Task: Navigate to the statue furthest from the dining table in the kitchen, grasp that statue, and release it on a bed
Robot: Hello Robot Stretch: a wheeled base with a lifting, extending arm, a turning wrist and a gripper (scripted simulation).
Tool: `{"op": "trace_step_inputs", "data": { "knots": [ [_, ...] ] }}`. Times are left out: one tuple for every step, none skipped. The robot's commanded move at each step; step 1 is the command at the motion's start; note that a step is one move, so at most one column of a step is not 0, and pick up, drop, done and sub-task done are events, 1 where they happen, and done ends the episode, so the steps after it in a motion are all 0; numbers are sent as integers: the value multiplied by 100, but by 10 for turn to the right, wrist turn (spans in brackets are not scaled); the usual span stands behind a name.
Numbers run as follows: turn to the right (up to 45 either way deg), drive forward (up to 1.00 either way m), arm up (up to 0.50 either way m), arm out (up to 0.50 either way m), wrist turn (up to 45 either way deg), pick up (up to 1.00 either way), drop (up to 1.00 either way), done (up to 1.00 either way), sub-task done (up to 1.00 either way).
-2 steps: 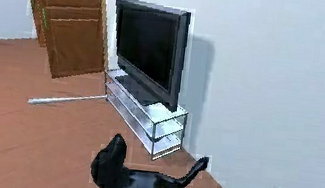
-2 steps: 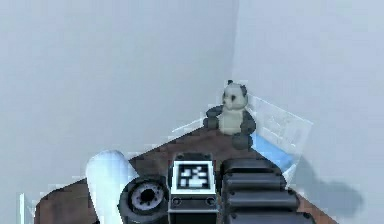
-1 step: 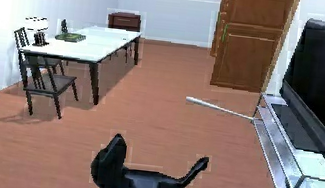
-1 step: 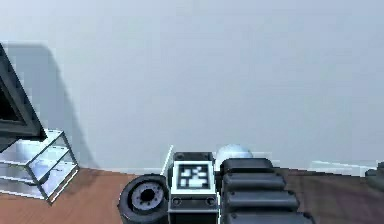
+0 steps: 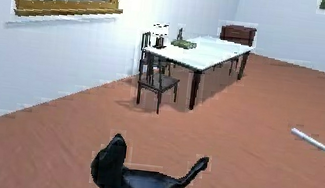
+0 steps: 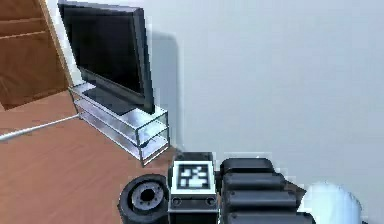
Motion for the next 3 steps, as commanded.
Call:
{"op": "trace_step_inputs", "data": {
  "knots": [
    [-450,0,0,0,0,0,0,0,0],
    [-450,0,0,0,0,0,0,0,0],
    [-450,0,0,0,0,0,0,0,0]
  ]
}}
